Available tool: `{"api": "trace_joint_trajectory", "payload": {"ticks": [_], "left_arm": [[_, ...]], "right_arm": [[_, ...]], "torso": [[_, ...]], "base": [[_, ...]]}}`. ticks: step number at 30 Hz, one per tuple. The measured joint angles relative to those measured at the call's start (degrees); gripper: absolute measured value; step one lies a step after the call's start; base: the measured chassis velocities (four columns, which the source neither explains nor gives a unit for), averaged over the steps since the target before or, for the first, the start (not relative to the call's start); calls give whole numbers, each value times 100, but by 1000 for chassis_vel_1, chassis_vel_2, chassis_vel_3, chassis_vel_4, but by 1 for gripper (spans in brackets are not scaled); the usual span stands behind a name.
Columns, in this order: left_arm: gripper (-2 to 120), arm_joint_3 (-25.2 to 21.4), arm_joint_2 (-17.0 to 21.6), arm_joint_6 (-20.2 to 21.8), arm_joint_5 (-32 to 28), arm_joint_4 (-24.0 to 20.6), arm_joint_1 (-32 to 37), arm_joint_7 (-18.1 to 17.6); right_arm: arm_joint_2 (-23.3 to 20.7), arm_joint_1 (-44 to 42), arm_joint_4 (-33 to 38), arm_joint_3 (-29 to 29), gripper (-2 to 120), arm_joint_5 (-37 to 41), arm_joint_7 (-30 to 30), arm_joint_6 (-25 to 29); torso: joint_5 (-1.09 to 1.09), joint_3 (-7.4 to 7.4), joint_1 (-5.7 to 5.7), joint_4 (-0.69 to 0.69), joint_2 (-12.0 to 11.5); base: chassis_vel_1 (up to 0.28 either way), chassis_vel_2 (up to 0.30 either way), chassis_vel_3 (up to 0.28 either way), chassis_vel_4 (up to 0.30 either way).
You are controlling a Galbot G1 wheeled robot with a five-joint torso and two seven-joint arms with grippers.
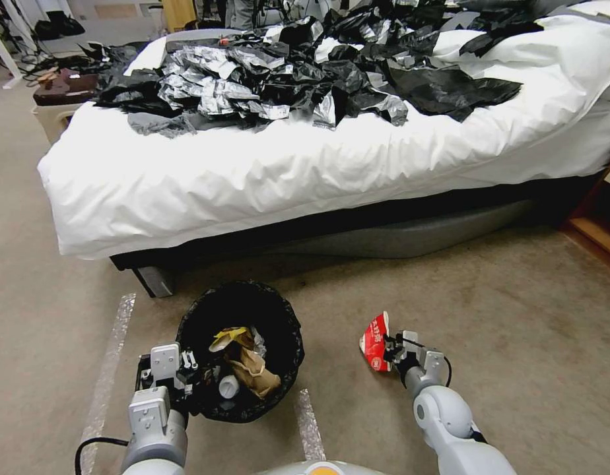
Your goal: Pick up the trash bin, then pick up the garbage from the floor and place it into the trash bin.
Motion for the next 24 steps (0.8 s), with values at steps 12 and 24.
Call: {"api": "trace_joint_trajectory", "payload": {"ticks": [12,24], "left_arm": [[1,9,12,25,0,44,-37,2],[1,47,28,50,-2,63,-49,2]], "right_arm": [[-371,-1015,2450,30,0,54,-3705,2642],[-1027,-1015,2486,-1942,0,-868,-3369,2745]], "torso": [[-2,0,0,-1,0],[0,0,-1,1,0]], "base": [[0,0,0,0],[0,0,0,0]]}}
